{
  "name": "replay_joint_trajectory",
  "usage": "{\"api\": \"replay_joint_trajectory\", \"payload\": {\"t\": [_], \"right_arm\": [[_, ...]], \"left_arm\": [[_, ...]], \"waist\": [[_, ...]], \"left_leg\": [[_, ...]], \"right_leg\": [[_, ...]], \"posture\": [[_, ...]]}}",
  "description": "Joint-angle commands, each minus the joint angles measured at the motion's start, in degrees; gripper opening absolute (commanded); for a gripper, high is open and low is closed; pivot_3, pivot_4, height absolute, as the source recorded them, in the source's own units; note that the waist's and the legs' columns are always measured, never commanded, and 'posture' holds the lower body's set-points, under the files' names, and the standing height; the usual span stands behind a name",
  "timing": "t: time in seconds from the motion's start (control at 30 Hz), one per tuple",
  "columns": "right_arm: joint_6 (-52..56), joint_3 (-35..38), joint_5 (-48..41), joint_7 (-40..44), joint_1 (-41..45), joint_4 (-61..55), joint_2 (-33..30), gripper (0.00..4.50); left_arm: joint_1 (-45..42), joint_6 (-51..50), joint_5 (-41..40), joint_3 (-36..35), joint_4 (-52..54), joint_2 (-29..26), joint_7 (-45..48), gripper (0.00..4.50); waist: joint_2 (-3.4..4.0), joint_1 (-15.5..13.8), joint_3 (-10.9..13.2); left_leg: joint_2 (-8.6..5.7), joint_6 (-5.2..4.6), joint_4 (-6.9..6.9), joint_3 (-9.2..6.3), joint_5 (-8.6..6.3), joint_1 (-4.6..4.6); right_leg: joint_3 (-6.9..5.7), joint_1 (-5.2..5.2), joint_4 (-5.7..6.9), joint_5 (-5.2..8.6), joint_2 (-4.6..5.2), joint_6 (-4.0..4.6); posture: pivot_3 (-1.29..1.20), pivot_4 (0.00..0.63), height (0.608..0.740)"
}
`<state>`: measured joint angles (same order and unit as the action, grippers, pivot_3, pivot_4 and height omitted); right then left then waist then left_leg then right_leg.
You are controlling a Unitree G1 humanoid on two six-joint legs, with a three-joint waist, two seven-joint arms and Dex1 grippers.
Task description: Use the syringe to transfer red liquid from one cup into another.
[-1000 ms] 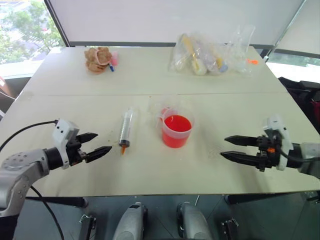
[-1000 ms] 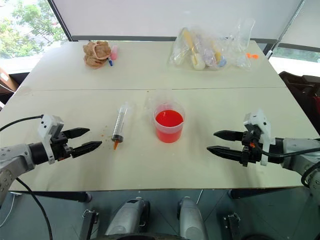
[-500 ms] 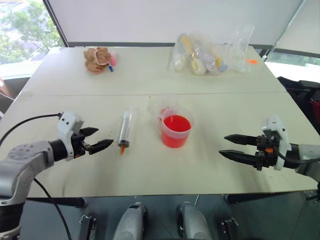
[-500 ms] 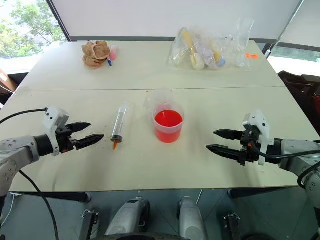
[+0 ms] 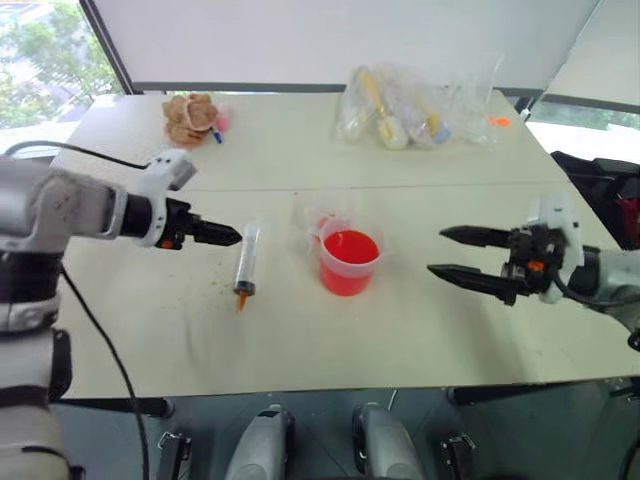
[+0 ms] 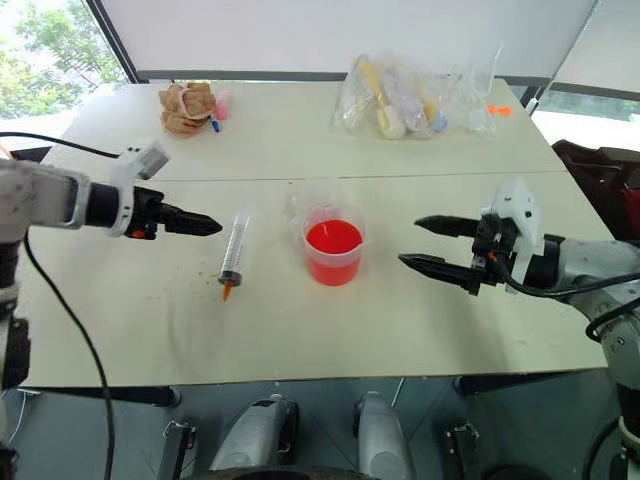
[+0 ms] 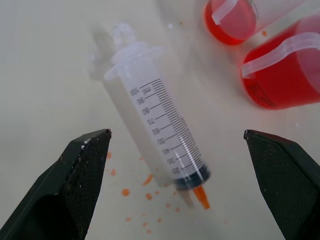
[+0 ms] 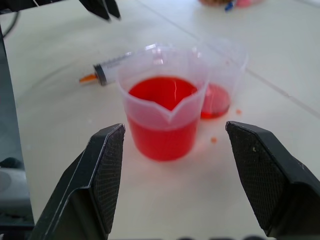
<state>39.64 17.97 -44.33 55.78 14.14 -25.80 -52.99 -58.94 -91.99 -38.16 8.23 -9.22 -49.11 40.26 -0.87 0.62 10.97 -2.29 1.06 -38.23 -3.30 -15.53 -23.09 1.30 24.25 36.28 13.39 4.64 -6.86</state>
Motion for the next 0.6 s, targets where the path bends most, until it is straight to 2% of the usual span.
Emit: {"api": "replay_joint_trajectory", "payload": {"t": [0.03,0.27,0.5,0.6], "right_arm": [[-0.37,-2.7,-2.46,-2.47,3.98,-5.74,2.04,3.37],[0.24,-4.08,-2.93,-6.03,5.85,-12.14,1.76,3.37],[0.66,-2.63,-4.39,-7.01,6.96,-13.58,0.51,3.37],[0.33,-2.68,-4.37,-6.67,6.82,-12.39,0.26,3.37]], "left_arm": [[-8.36,-0.51,4.47,6.9,-10.71,4.89,-1.04,4.46],[-14.35,4.68,13.47,17.47,-26.02,11.96,-1.21,4.46],[-14.99,9.69,19.37,16.9,-35.4,19.32,-1.58,4.46],[-14.64,11.19,21.06,15.1,-37.22,21.1,-2.2,3.65]], "waist": [[-0.01,0.04,0.0],[0.0,0.14,0.0],[-0.02,-0.32,0.01],[0.0,-0.32,0.0]], "left_leg": [[-0.01,0.0,0.0,-0.01,0.0,-0.01],[-0.01,0.01,0.01,0.04,0.0,-0.17],[0.0,0.0,-0.01,0.0,0.0,-0.23],[-0.01,0.0,-0.01,0.01,0.0,-0.21]], "right_leg": [[-0.01,0.01,0.0,0.0,0.0,0.0],[0.04,0.23,-0.01,0.0,0.01,0.0],[0.04,0.22,-0.05,0.0,0.08,-0.01],[0.04,0.2,-0.04,0.0,0.09,-0.01]], "posture": [[0.0,0.15,0.74],[0.0,0.15,0.74],[0.0,0.15,0.74],[0.0,0.15,0.74]]}}
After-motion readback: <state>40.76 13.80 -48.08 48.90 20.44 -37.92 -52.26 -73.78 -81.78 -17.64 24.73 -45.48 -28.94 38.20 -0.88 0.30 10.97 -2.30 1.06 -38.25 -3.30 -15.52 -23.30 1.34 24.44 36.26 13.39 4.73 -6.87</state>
